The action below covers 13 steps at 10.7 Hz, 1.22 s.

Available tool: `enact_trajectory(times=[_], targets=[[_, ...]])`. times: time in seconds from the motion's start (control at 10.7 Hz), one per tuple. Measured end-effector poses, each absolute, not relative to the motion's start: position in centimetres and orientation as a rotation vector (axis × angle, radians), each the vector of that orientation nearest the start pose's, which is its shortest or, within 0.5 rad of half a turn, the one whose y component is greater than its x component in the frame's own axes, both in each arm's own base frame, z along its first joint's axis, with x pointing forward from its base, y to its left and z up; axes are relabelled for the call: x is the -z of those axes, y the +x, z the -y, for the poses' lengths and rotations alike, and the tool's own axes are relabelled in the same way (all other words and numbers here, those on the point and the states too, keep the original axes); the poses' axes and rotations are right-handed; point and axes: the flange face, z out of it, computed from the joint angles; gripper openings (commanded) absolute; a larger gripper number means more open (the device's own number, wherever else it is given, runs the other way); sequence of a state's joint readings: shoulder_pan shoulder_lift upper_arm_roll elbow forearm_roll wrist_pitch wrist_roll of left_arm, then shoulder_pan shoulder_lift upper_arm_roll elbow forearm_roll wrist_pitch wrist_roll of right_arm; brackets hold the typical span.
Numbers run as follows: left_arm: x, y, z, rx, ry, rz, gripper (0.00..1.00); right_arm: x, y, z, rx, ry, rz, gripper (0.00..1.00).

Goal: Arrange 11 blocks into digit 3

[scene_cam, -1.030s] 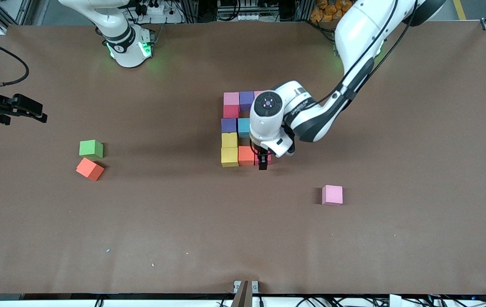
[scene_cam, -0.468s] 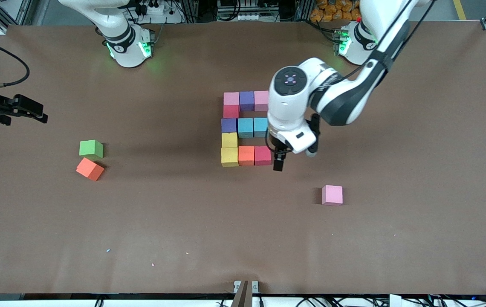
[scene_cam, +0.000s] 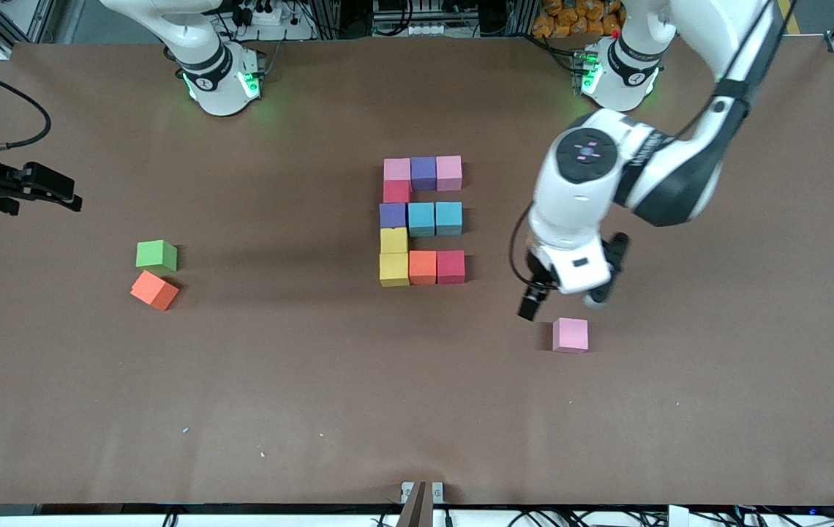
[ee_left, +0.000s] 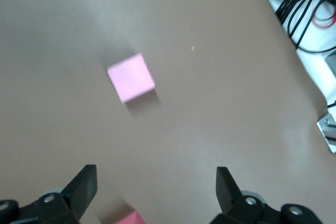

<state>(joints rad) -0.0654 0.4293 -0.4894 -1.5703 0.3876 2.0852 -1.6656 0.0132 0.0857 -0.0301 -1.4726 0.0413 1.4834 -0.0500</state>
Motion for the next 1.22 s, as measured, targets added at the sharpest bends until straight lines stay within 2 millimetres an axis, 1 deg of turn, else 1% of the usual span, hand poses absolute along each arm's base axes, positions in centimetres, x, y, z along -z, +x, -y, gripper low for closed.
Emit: enact_trajectory(times=[0.09, 0.19, 0.28, 0.47, 0.75, 0.84, 1.03, 1.22], targets=[[-43.8, 62.1, 28.7, 0.342, -2.824, 1.454, 1.0, -61.5, 57.2, 0.4, -0.114, -3.098, 0.054, 1.0], [-44.4, 62.6, 27.6, 0.358, -2.849, 1.392, 1.0, -61.5, 57.2, 0.4, -0.114, -3.098, 0.054, 1.0], [-45.5, 62.6, 26.7, 0.378, -2.87, 1.315, 1.0, -61.5, 57.2, 0.4, -0.114, -3.098, 0.055, 1.0], [-48.5, 61.8, 24.8, 0.369, -2.889, 1.108, 1.0, -61.4, 57.2, 0.4, -0.115, -3.098, 0.054, 1.0], [-54.9, 60.3, 19.0, 0.304, -2.971, 0.84, 1.0, -61.4, 57.1, 0.5, -0.126, -3.097, 0.049, 1.0], [-56.6, 59.7, 17.2, 0.282, -2.995, 0.751, 1.0, -61.4, 57.0, 0.5, -0.137, -3.096, 0.048, 1.0], [-59.0, 58.6, 14.1, 0.215, -3.065, 0.586, 1.0, -61.5, 56.8, 0.5, -0.148, -3.096, 0.045, 1.0], [-60.6, 57.9, 10.7, 0.157, -3.145, 0.461, 1.0, -62.0, 56.2, 0.6, -0.152, -3.095, 0.042, 1.0]])
